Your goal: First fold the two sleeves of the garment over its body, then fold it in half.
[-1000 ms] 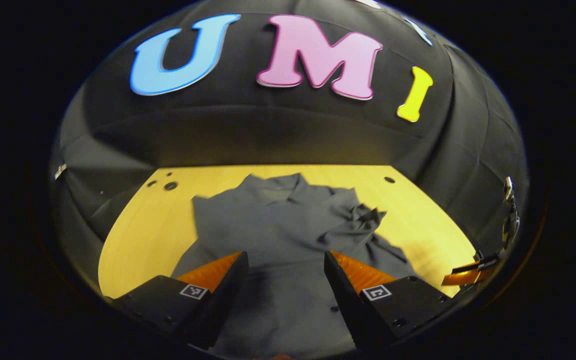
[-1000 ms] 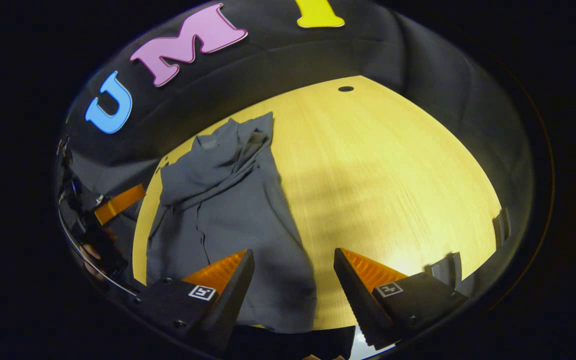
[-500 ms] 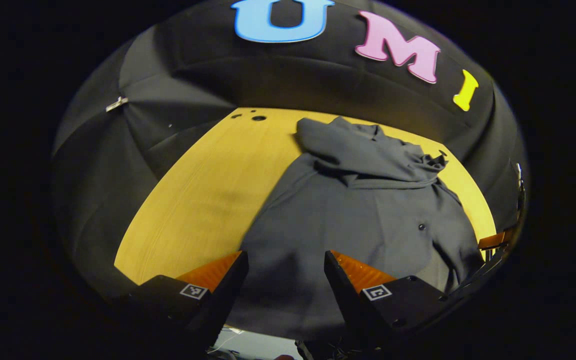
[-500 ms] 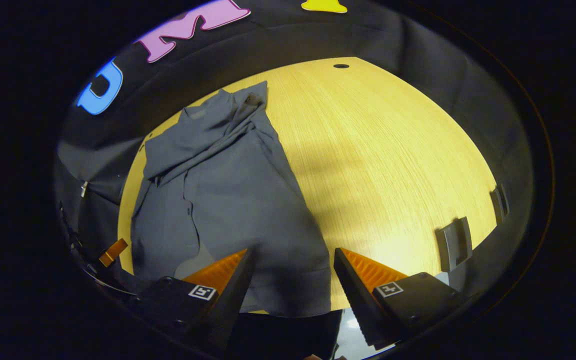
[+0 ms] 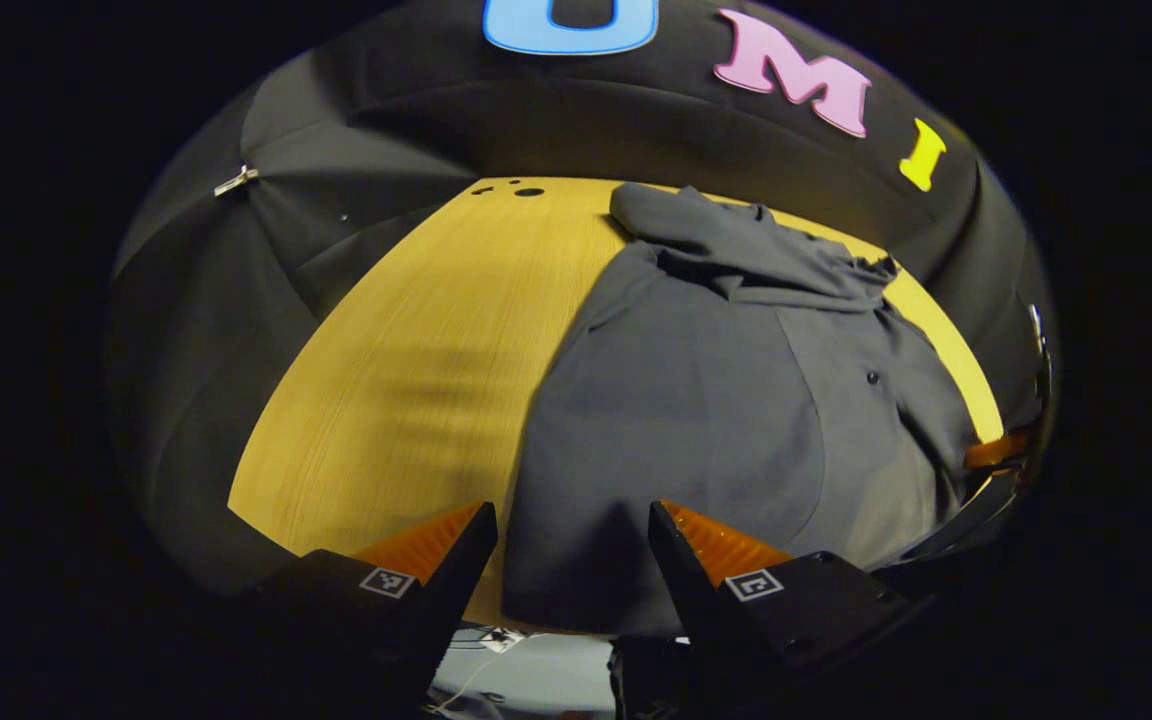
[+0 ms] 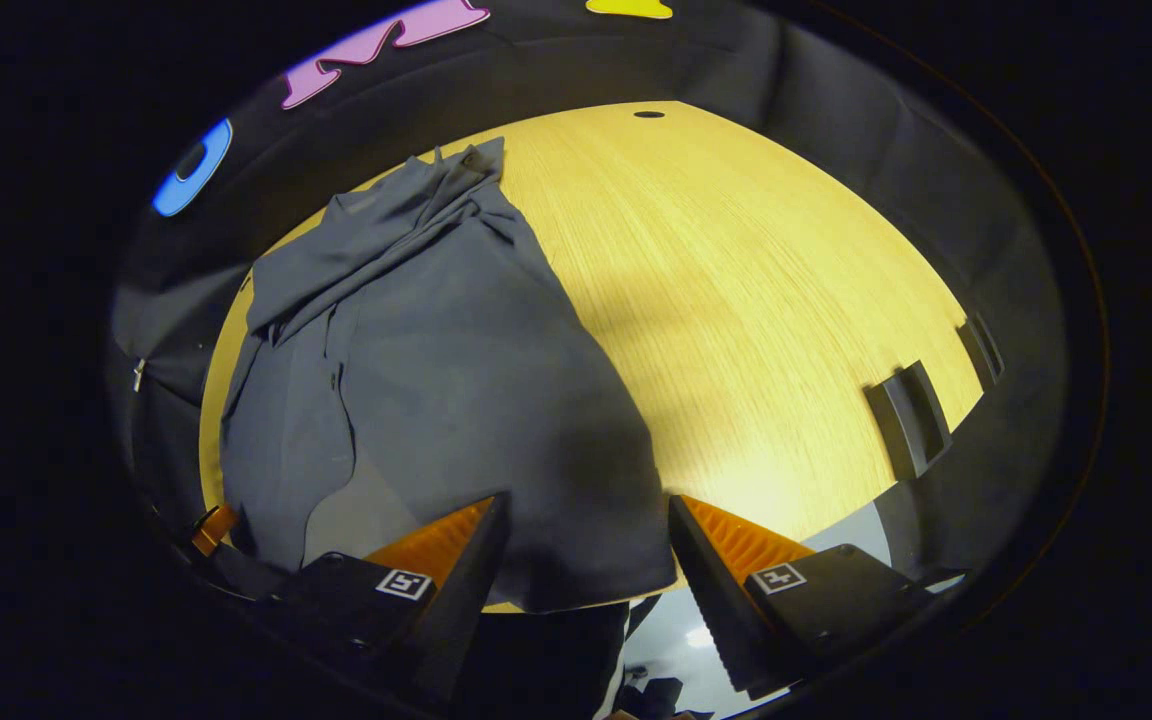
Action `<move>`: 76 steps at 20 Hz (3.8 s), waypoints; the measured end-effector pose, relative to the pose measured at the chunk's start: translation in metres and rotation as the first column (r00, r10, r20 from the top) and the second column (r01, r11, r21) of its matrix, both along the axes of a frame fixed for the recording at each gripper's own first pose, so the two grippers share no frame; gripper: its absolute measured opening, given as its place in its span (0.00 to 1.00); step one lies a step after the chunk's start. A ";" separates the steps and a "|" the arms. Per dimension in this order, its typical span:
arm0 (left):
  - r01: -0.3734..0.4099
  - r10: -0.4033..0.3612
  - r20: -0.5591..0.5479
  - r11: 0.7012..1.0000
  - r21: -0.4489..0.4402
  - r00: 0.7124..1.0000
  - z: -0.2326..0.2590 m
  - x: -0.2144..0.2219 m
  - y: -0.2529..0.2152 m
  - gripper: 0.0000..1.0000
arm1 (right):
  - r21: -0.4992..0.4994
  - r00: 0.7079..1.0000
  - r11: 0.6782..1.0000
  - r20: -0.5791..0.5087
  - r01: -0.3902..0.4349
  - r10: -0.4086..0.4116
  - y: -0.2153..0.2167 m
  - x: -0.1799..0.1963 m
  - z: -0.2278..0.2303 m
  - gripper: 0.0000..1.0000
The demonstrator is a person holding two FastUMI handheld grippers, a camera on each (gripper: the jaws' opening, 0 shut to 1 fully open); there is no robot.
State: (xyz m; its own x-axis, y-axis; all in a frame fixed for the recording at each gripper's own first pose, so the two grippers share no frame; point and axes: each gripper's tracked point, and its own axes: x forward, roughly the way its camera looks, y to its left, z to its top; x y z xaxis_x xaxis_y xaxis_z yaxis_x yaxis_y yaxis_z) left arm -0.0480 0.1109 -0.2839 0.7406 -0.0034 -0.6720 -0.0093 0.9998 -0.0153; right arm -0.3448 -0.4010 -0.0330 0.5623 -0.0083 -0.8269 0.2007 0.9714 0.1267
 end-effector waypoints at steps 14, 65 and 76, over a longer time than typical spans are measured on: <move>0.080 -0.077 -0.083 0.996 0.040 0.994 -0.013 -0.006 -0.034 0.43 | -0.079 0.997 0.995 -0.053 -0.066 0.062 0.032 0.005 -0.009 0.57; 0.062 0.024 0.381 0.975 -0.213 0.924 0.268 0.296 -0.049 0.05 | -0.077 0.824 0.955 0.488 -0.287 0.287 0.075 0.337 0.236 0.05; 0.073 0.033 0.418 0.969 -0.235 0.908 0.245 0.412 -0.043 0.05 | -0.098 0.801 0.956 0.527 -0.276 0.285 0.085 0.442 0.224 0.05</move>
